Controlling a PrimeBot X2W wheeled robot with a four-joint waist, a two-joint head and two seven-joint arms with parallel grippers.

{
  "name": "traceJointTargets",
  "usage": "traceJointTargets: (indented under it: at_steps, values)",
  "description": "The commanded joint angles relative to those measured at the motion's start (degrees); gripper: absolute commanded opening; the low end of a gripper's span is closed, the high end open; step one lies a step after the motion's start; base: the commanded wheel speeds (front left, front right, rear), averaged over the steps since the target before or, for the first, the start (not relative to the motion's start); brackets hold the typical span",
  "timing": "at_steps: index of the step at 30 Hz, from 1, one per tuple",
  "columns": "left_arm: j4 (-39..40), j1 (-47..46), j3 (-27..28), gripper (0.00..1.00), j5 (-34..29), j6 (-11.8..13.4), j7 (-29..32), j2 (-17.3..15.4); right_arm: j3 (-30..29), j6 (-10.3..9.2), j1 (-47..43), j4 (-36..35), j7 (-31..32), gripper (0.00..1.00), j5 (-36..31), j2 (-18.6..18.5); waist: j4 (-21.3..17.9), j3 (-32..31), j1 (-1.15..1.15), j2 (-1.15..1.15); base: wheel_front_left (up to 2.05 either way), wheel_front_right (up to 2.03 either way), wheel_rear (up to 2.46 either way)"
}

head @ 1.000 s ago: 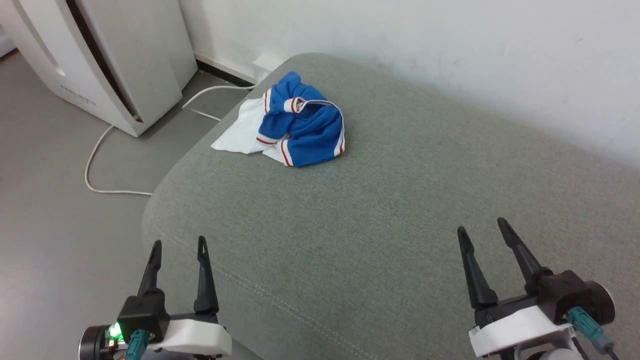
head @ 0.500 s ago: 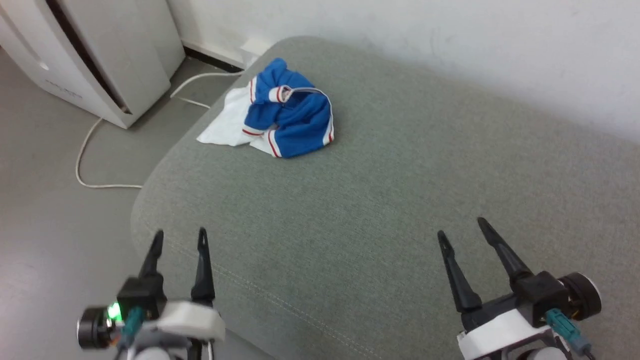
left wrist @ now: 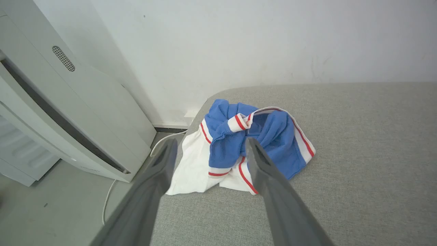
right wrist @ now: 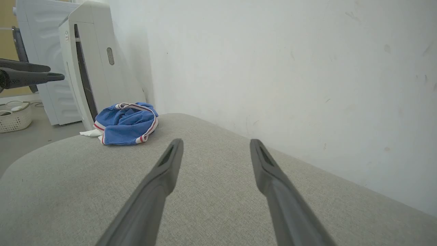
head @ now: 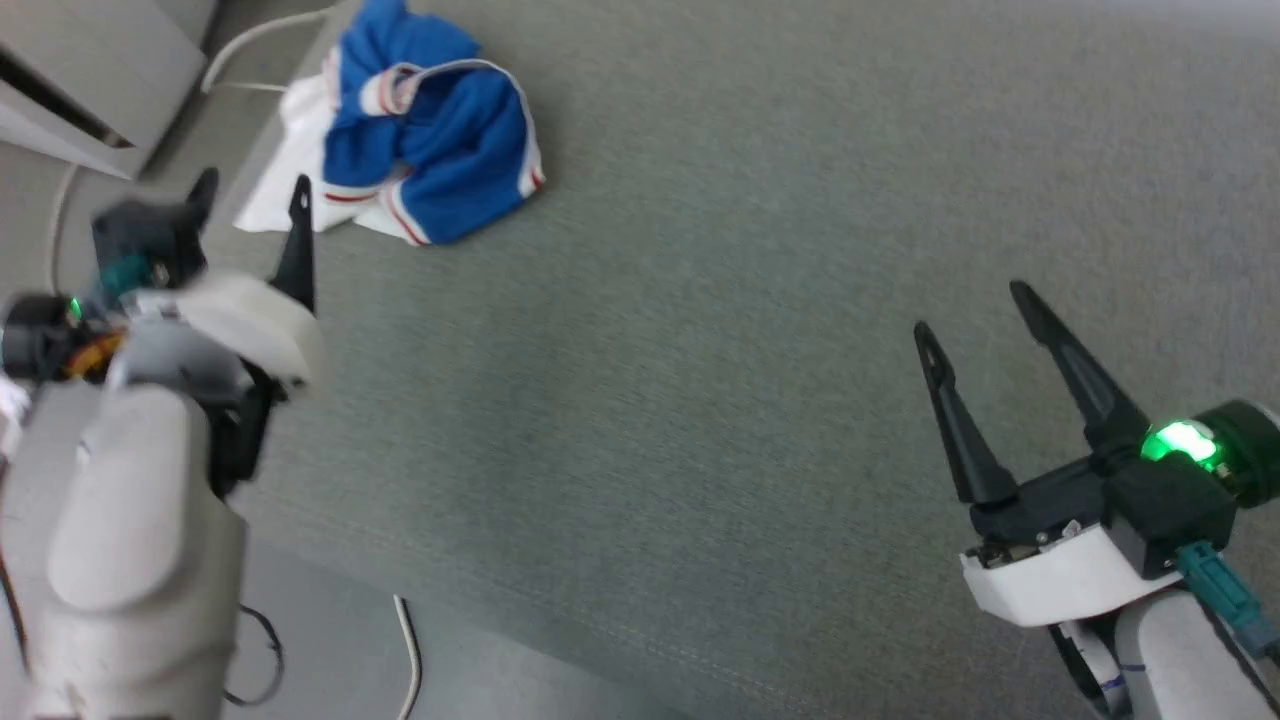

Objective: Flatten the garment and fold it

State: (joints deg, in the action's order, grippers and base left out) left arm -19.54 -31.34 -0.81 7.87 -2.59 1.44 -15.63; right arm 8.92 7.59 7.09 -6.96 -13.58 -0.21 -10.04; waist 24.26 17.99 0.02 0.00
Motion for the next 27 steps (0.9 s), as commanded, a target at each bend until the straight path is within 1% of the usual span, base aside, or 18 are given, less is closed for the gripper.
traceJointTargets:
  at_steps: [1,4,7,9,13,15,18,21,22,24,25,26,27]
  values:
    - [-2.3,-3.2,-0.4,1.00,-0.4,-1.0,2.3,-1.7,0.1,-0.10,1.5,-1.1,0.4,1.00,0.1,-0.6,-7.8,9.6,-0.02,0.00,0.00,0.00,0.00]
    - [-7.6,-9.6,-0.6,1.00,0.6,-2.8,7.8,-5.0,0.0,-0.10,2.7,-2.6,0.9,1.00,0.1,-1.3,-9.8,12.3,-0.02,0.00,0.00,0.00,0.00]
    - [-11.5,-14.9,-1.1,1.00,2.5,-4.1,12.9,-8.1,-0.1,-0.10,4.0,-3.9,1.0,1.00,0.3,-1.5,-11.9,14.9,-0.02,0.00,0.00,0.00,0.00]
    - [-13.7,-18.1,-1.4,1.00,4.8,-4.6,16.6,-10.0,-0.3,-0.10,4.5,-4.6,0.9,1.00,0.3,-1.5,-13.2,16.5,-0.02,0.00,0.00,0.00,0.00]
    - [-16.9,-22.6,-2.5,1.00,10.7,-4.9,24.5,-12.6,-0.5,-0.10,4.9,-5.9,0.6,1.00,0.3,-1.0,-15.5,18.7,-0.02,0.00,0.00,0.00,0.00]
    - [-18.1,-23.4,-3.6,1.00,13.4,-4.9,28.7,-14.2,-0.4,-0.10,5.1,-6.2,0.5,1.00,0.2,-0.8,-16.6,19.5,-0.02,0.00,0.00,0.00,0.00]
    - [-20.2,-21.8,-6.5,1.00,15.5,-4.9,34.5,-16.8,-1.0,-0.10,5.4,-6.2,0.2,1.00,-0.2,-0.1,-18.3,20.1,-0.02,0.00,0.00,0.00,0.00]
    - [-21.5,-19.8,-6.9,1.00,18.7,-4.9,37.2,-18.6,-2.1,-0.10,5.6,-6.1,-0.3,1.00,-0.2,1.1,-19.3,20.3,-0.02,0.00,0.00,0.00,0.00]
    - [-21.5,-19.8,-6.9,1.00,18.7,-4.9,37.2,-18.6,-2.1,-0.10,5.6,-6.1,-0.3,1.00,-0.2,1.1,-19.3,20.3,-0.02,0.00,0.00,0.00,0.00]
    - [-22.0,-18.1,-7.4,1.00,21.4,-4.9,39.5,-19.2,-2.0,-0.10,5.6,-5.9,-0.5,1.00,-0.3,1.4,-19.7,20.1,-0.02,0.00,0.00,0.00,0.00]
    - [-22.0,-17.3,-7.8,0.44,22.7,-4.9,40.7,-19.5,-2.0,-0.10,5.5,-5.7,-0.6,1.00,-0.3,1.5,-19.8,20.0,-0.02,0.00,0.00,0.00,0.00]
    - [-21.7,-16.7,-8.1,0.00,23.9,-4.9,41.5,-19.8,-1.9,-0.10,5.4,-5.5,-0.7,1.00,-0.4,1.6,-19.8,19.8,-0.02,0.00,0.00,0.00,0.00]
    - [-21.2,-16.2,-8.3,0.00,25.0,-4.9,41.8,-20.2,-2.0,-0.10,5.4,-5.2,-0.8,1.00,-0.4,1.6,-19.7,19.5,-0.02,0.00,0.00,0.00,0.00]
